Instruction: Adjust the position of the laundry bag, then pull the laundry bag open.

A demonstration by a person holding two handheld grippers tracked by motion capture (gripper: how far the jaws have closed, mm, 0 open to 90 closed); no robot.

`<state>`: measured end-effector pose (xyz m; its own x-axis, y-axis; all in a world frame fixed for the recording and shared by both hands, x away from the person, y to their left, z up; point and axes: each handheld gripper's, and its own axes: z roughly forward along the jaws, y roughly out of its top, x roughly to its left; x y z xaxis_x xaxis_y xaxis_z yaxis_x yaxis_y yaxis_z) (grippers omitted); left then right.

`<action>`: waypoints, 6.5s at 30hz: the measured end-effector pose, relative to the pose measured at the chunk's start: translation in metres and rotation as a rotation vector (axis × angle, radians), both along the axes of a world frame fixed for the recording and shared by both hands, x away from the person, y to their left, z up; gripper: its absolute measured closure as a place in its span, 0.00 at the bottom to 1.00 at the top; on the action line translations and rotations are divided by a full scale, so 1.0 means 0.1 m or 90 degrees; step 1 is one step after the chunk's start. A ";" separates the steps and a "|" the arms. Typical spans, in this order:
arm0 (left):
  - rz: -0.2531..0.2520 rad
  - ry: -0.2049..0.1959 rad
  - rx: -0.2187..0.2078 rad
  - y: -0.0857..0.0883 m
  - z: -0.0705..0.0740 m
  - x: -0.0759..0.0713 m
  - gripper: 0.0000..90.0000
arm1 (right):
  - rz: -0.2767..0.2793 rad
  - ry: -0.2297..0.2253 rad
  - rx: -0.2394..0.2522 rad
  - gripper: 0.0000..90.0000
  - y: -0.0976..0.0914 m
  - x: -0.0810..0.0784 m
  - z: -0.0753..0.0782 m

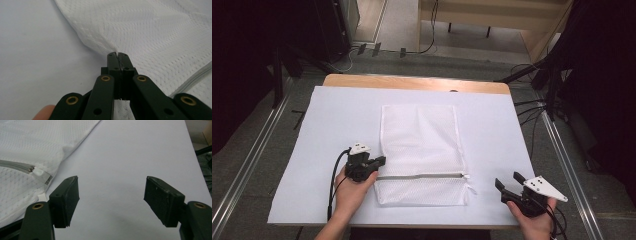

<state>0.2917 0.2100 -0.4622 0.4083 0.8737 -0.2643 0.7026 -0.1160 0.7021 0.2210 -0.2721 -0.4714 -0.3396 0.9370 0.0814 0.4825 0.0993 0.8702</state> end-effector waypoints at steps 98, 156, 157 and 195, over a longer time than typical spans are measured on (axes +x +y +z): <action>-0.214 -0.049 -0.069 -1.27 0.21 -0.32 0.72 | 0.129 0.017 -0.033 1.00 1.39 -0.12 -0.09; -0.188 0.046 -0.096 -1.14 0.11 -0.19 0.97 | 0.141 -0.021 -0.055 1.00 1.50 -0.27 0.08; -0.184 0.044 -0.094 -1.11 0.10 -0.19 0.97 | 0.138 -0.022 -0.055 1.00 1.49 -0.27 0.09; -0.008 0.022 -0.091 0.48 0.10 -0.32 0.97 | 0.106 -0.015 -0.064 1.00 1.35 -0.22 0.13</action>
